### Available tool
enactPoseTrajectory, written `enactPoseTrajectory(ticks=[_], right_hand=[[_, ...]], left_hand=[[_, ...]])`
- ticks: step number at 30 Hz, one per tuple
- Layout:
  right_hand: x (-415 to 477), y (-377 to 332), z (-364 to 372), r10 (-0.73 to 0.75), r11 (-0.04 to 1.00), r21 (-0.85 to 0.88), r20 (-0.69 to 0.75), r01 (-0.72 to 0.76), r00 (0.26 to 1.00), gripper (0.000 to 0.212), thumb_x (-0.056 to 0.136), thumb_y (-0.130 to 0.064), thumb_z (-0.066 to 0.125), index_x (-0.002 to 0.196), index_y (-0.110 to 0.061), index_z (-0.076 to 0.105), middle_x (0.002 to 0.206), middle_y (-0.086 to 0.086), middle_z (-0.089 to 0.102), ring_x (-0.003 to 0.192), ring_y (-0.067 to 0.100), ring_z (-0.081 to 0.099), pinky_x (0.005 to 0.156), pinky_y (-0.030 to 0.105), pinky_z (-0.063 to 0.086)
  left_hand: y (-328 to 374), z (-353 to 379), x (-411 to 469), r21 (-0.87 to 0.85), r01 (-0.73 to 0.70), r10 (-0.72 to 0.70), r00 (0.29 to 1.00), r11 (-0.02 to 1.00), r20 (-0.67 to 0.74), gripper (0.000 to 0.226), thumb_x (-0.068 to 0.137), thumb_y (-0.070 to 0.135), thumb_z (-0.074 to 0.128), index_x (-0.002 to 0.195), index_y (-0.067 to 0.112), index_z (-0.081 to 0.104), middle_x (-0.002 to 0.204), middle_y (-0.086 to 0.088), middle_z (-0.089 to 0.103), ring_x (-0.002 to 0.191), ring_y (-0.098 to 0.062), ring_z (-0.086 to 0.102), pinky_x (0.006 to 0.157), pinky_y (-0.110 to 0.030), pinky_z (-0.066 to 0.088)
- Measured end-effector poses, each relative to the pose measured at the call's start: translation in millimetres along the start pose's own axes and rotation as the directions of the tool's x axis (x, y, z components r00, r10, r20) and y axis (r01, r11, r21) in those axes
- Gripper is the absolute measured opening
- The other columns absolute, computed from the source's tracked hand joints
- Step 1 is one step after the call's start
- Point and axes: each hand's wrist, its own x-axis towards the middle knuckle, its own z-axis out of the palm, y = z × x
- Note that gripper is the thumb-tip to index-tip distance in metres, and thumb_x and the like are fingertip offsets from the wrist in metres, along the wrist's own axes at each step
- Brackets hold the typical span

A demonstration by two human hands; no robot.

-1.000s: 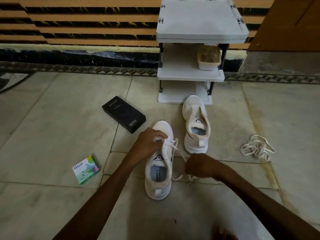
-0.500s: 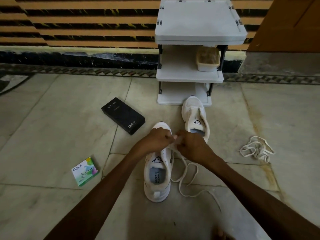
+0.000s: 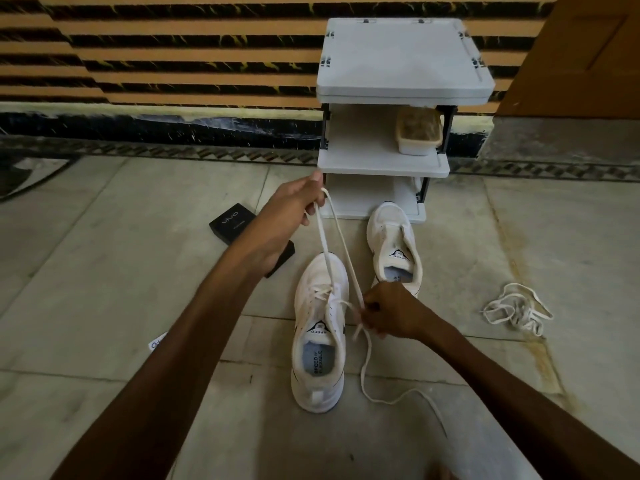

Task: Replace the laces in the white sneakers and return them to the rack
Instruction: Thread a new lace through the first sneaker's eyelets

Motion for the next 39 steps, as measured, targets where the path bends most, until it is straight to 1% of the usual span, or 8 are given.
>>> enactPoseTrajectory(ticks=[4, 6, 10, 15, 19, 23, 28, 39], right_hand=[[-1, 3, 6, 0.036, 0.999, -0.032, 0.132, -0.032, 0.991, 0.016, 0.088, -0.009, 0.064, 0.084, 0.004, 0.072, 0.080, 0.018, 0.073, 0.073, 0.030, 0.071, 0.071, 0.041, 0.059], [-3, 0, 5, 0.014, 0.989, 0.142, 0.076, -0.025, 0.997, 0.014, 0.087, -0.007, 0.065, 0.080, 0.002, 0.073, 0.076, 0.017, 0.073, 0.070, 0.029, 0.072, 0.068, 0.038, 0.060], [-2, -16, 2, 0.148, 0.656, 0.750, -0.020, -0.083, 0.989, 0.006, 0.088, -0.001, 0.066, 0.087, 0.003, 0.071, 0.080, 0.020, 0.072, 0.070, 0.025, 0.071, 0.064, 0.028, 0.059], [1, -34, 4, 0.194, 0.456, 0.886, -0.009, -0.082, 0.981, 0.011, 0.084, 0.006, 0.066, 0.094, 0.011, 0.066, 0.082, 0.020, 0.071, 0.072, 0.025, 0.071, 0.067, 0.024, 0.060], [7, -40, 16, 0.302, 0.638, 0.757, -0.079, -0.140, 0.950, 0.012, 0.083, -0.002, 0.071, 0.091, 0.007, 0.071, 0.080, 0.019, 0.072, 0.065, 0.021, 0.070, 0.065, 0.026, 0.060], [17, -42, 31, 0.195, 0.940, 0.333, -0.333, -0.079, 0.923, 0.016, 0.082, -0.024, 0.074, 0.075, -0.010, 0.075, 0.066, 0.003, 0.067, 0.056, 0.010, 0.059, 0.053, 0.012, 0.043], [21, -50, 48, 0.183, 0.962, 0.261, -0.421, -0.074, 0.888, 0.022, 0.084, -0.026, 0.071, 0.069, -0.010, 0.069, 0.067, 0.003, 0.066, 0.058, 0.009, 0.054, 0.047, 0.007, 0.029], [27, -60, 70, 0.158, 0.986, 0.137, -0.534, -0.100, 0.830, 0.008, 0.071, -0.017, 0.067, 0.073, -0.010, 0.071, 0.071, 0.007, 0.068, 0.065, 0.024, 0.063, 0.069, 0.039, 0.055]], left_hand=[[-8, 5, 1, -0.005, -0.007, 0.006, 1.000, 1.000, -0.020, 0.036, 0.103, 0.040, 0.038, 0.091, 0.015, 0.061, 0.090, -0.001, 0.055, 0.086, -0.014, 0.049, 0.080, -0.029, 0.040], [-12, 8, 2, 0.057, -0.016, 0.016, 1.000, 0.998, -0.007, 0.033, 0.103, 0.037, 0.040, 0.099, 0.013, 0.062, 0.094, 0.003, 0.059, 0.087, -0.009, 0.051, 0.079, -0.027, 0.040], [-32, 6, 2, 0.257, 0.054, -0.051, 0.999, 0.965, -0.020, 0.031, 0.097, 0.035, 0.053, 0.126, 0.025, 0.047, 0.113, 0.007, 0.053, 0.099, -0.007, 0.052, 0.074, -0.023, 0.041], [-72, 8, -14, 0.597, 0.128, -0.241, 0.964, 0.792, 0.112, 0.032, 0.090, 0.024, 0.063, 0.116, 0.026, 0.045, 0.107, 0.001, 0.059, 0.091, -0.011, 0.057, 0.068, -0.025, 0.045], [-105, 14, -27, 0.819, 0.117, -0.371, 0.920, 0.562, 0.124, 0.041, 0.084, 0.039, 0.068, 0.117, 0.020, 0.054, 0.112, -0.001, 0.063, 0.096, -0.017, 0.060, 0.079, -0.029, 0.050], [-123, 21, -30, 0.762, 0.258, -0.319, 0.945, 0.594, -0.071, 0.032, 0.081, 0.038, 0.069, 0.104, 0.016, 0.068, 0.101, -0.002, 0.069, 0.087, -0.017, 0.064, 0.070, -0.024, 0.047], [-135, 11, -23, 0.560, 0.425, -0.446, 0.889, 0.711, -0.108, 0.024, 0.084, 0.027, 0.070, 0.100, 0.009, 0.071, 0.097, -0.007, 0.071, 0.087, -0.020, 0.067, 0.082, -0.031, 0.055], [-146, 0, -17, 0.263, 0.601, -0.613, 0.789, 0.755, -0.044, 0.034, 0.085, 0.017, 0.070, 0.114, 0.000, 0.066, 0.111, -0.019, 0.067, 0.102, -0.030, 0.065, 0.098, -0.042, 0.051]])
